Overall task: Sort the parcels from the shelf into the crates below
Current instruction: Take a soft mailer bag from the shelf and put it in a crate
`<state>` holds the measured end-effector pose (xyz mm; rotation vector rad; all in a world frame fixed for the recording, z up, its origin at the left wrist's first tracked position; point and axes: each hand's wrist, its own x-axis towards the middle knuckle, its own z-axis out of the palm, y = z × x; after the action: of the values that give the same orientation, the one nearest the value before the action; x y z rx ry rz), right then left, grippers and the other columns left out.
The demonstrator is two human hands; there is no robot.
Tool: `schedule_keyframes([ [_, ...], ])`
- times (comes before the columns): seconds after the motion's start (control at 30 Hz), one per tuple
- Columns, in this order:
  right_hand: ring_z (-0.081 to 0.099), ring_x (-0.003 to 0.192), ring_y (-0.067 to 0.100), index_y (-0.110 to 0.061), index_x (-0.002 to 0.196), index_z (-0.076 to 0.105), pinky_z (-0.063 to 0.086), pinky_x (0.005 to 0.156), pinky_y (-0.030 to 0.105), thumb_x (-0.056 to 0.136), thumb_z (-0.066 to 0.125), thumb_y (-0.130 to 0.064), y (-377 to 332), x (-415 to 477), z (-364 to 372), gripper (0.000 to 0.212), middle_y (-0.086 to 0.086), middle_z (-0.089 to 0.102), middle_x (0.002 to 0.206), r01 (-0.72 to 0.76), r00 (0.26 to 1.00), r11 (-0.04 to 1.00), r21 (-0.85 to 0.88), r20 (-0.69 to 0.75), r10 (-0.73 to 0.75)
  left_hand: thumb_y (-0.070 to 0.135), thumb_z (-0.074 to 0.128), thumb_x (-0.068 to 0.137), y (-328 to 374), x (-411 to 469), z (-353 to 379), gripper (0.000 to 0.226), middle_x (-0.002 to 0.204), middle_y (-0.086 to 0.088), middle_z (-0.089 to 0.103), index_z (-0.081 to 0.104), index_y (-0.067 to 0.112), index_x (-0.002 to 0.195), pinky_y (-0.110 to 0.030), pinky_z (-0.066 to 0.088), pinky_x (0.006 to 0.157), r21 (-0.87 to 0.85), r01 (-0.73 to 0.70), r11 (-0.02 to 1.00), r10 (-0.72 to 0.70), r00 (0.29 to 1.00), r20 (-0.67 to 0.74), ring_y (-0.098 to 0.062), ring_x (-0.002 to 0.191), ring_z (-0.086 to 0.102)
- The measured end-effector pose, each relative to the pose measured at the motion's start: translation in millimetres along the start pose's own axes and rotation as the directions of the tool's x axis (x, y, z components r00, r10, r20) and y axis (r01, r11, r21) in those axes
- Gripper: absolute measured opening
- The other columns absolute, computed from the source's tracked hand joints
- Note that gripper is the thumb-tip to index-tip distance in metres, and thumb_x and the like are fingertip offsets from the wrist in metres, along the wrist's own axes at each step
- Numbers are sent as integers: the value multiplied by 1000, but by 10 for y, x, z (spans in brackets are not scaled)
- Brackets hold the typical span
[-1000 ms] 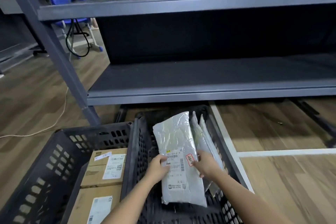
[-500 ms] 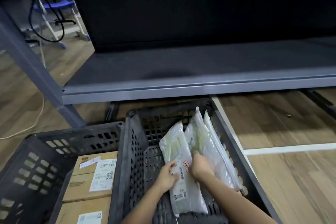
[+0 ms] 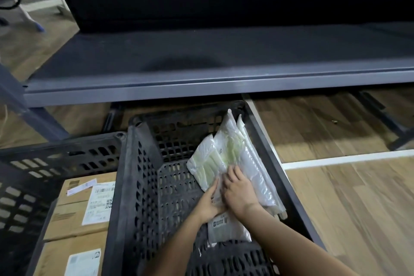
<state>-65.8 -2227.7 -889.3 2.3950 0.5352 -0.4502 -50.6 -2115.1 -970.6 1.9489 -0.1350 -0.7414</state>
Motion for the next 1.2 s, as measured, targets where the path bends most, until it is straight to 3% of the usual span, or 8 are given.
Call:
schedule_keyframes([
  [0.17, -6, 145, 43, -12, 150, 16, -8, 115, 54, 97, 34, -46, -48, -45, 151, 65, 12, 4, 160, 36, 998, 989, -145, 55, -28, -2, 72, 78, -56, 44, 46, 104, 159, -4, 9, -1, 15, 151, -18, 29, 109, -1, 31, 1000, -30, 996, 80, -15, 145, 20],
  [0.3, -4, 144, 44, -12, 150, 18, -6, 115, 55, 98, 29, -47, -80, 6, 163, 64, 13, 7, 160, 17, 1000, 989, -150, 10, -16, -9, 65, 80, -91, 54, -64, 91, 148, -4, 35, 11, 11, 151, 3, 40, 77, 30, 78, 996, -81, 991, 102, -4, 119, 38],
  [0.37, -2, 145, 42, -12, 149, 19, -4, 117, 54, 98, 30, -45, -66, 3, 133, 62, 12, 10, 159, 11, 1000, 992, -129, 10, -10, -6, 67, 80, -72, 50, -143, 89, 147, -3, 37, 16, 11, 150, 0, 40, 84, 81, 87, 993, -92, 994, 64, -7, 121, 42],
  [0.5, 0, 146, 37, -9, 149, 23, -2, 118, 49, 99, 30, -36, 0, -8, 21, 57, 11, 17, 158, 35, 999, 999, -29, -40, -36, -1, 68, 82, 54, 19, -367, 78, 148, -8, 41, 27, 8, 148, -33, 35, 113, 157, 92, 983, -83, 995, -59, -22, 133, 44],
  [0.6, 7, 145, 36, -4, 144, 32, 4, 119, 46, 100, 31, -27, 114, -49, -182, 50, 15, 29, 153, 54, 992, 997, 58, -119, -47, 8, 65, 85, 245, -68, -534, 55, 136, -14, 55, 46, 4, 137, -37, 42, 108, 208, 116, 971, -82, 983, -165, -24, 125, 54],
  [0.73, 34, 130, 36, 1, 131, 48, 21, 115, 43, 96, 37, -14, 384, -275, -619, 39, 18, 52, 131, 65, 979, 982, 175, -201, -29, 9, 55, 90, 805, -536, -795, 33, 118, -10, 65, 59, 3, 123, -17, 41, 89, 296, 147, 944, -76, 968, -241, -23, 110, 62],
  [0.9, 63, 61, 23, -12, 58, 71, 54, 66, 27, 35, 84, -23, 897, -728, -1324, 28, 3, 64, 56, 63, 933, 943, 327, -355, 61, 9, 52, 91, 1692, -1148, -1224, 29, 111, -10, 67, 62, 3, 117, -20, 44, 86, 322, 146, 936, -47, 954, -295, -24, 106, 63],
  [1.2, 58, 50, 18, -19, 49, 60, 47, 48, 22, 38, 86, -39, 2258, -1975, -3226, 34, -1, 56, 47, -12, 847, 894, 448, -470, 247, 13, 48, 90, 3876, -2509, -2067, 27, 97, -3, 68, 64, 12, 112, -23, 47, 80, 392, 49, 919, 102, 929, -356, -17, 88, 64],
])
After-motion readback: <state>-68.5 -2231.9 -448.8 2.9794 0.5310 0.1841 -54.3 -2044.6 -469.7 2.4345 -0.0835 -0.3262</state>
